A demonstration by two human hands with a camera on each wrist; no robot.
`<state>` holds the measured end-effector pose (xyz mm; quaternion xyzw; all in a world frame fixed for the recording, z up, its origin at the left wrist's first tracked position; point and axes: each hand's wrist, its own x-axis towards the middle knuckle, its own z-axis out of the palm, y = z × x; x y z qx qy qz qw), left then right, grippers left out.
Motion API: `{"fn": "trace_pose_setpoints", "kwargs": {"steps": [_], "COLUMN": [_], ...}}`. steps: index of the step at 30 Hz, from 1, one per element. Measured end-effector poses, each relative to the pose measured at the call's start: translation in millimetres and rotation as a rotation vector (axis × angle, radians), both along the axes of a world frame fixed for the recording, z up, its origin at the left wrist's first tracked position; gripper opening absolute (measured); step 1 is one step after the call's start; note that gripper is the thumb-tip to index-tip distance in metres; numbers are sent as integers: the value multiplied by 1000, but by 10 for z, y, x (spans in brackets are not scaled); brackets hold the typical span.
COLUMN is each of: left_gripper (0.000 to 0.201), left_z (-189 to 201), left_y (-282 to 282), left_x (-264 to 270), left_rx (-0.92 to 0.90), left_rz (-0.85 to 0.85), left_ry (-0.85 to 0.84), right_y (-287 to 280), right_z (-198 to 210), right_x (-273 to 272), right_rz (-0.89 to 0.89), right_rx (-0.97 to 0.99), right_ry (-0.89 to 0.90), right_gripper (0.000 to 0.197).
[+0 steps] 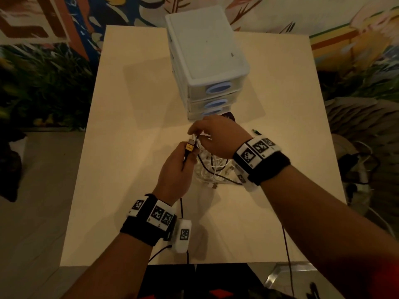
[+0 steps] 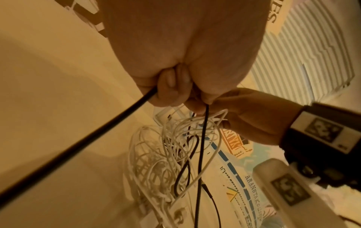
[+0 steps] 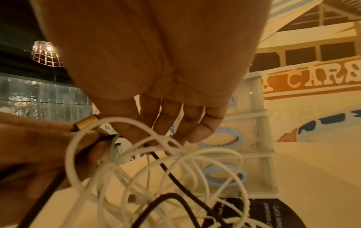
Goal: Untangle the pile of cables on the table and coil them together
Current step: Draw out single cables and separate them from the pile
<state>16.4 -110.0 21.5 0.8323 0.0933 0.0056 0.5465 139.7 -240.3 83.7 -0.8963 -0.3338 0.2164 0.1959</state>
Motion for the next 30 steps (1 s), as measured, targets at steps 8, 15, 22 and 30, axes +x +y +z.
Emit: {"fn": "trace_pose_setpoints", "kwargs": {"steps": [8, 15, 22, 30], "left_gripper": [13, 6, 19, 7], "left_z": [-21, -8, 166, -27], "left_y": [42, 29, -48, 34], "left_x": [-36, -29, 119, 91], "left_rx": [-63, -130, -126, 22], "left_rz": [32, 163, 244, 343], "left_ry": [181, 109, -20, 123], "right_y": [-167, -322, -262, -439], "right_z": [-35, 56, 83, 114], "right_x": [76, 98, 19, 151], "right_rz": [-18, -96, 58, -83], "right_rx": [187, 212, 204, 238], "right_ry": [-91, -119, -126, -142], "right_gripper": [22, 17, 16, 22]}}
